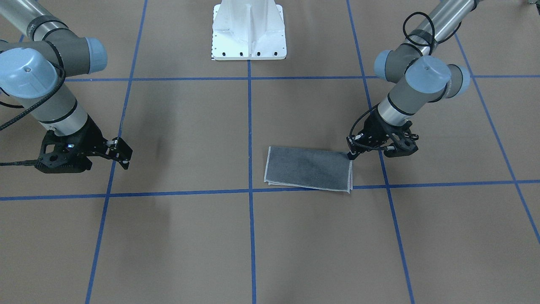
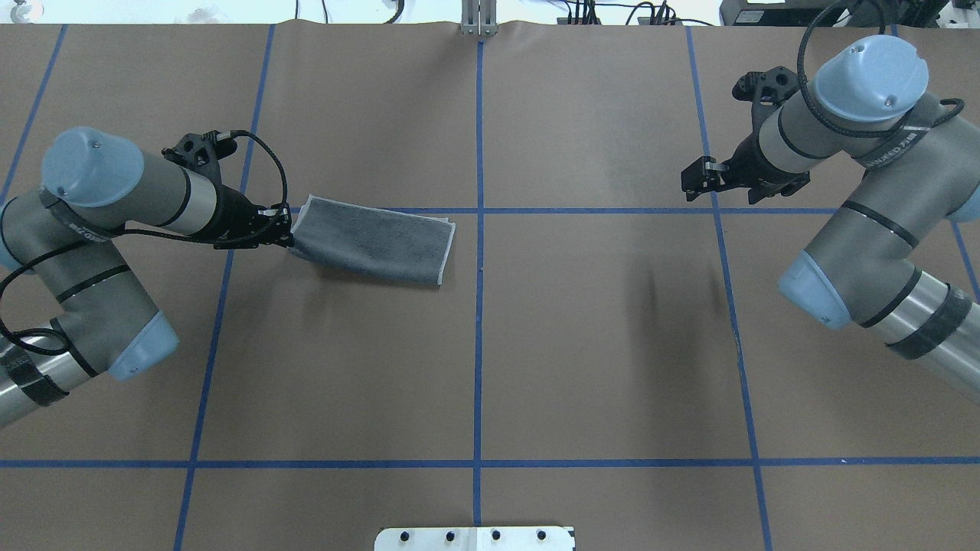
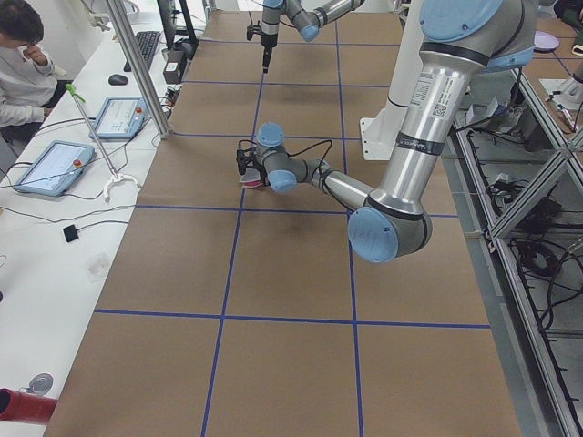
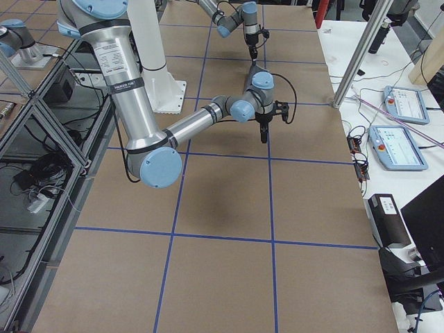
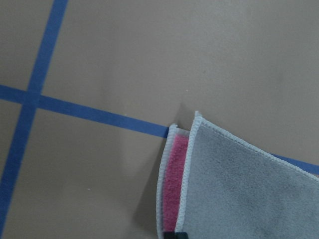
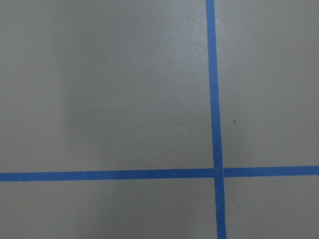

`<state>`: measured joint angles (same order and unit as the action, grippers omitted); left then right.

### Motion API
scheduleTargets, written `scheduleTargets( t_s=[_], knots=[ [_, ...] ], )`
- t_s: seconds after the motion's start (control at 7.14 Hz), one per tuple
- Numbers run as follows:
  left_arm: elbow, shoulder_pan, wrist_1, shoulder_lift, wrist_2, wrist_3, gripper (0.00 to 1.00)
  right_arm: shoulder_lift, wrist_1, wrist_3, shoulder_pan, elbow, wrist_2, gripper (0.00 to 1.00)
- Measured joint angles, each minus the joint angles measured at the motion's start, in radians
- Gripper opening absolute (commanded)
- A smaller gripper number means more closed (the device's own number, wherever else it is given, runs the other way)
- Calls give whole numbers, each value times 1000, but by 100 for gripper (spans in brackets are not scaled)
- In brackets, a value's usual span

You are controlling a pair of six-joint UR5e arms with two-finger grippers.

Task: Fold towel twice with both arms
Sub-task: 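Lift the strip end with the left gripper and fold it toward the other end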

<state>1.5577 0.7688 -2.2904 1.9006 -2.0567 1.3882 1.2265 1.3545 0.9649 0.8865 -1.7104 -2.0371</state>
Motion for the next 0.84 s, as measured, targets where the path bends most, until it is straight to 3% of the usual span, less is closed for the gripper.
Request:
scheduleTargets(
  t_s=[0.42, 0.84],
  knots=[
    [15, -6, 6, 18, -1, 16, 0, 0, 0, 0, 0, 0, 0, 100],
    [12, -31, 15, 99, 9, 107, 0, 0, 0, 0, 0, 1, 1, 100]
  ],
)
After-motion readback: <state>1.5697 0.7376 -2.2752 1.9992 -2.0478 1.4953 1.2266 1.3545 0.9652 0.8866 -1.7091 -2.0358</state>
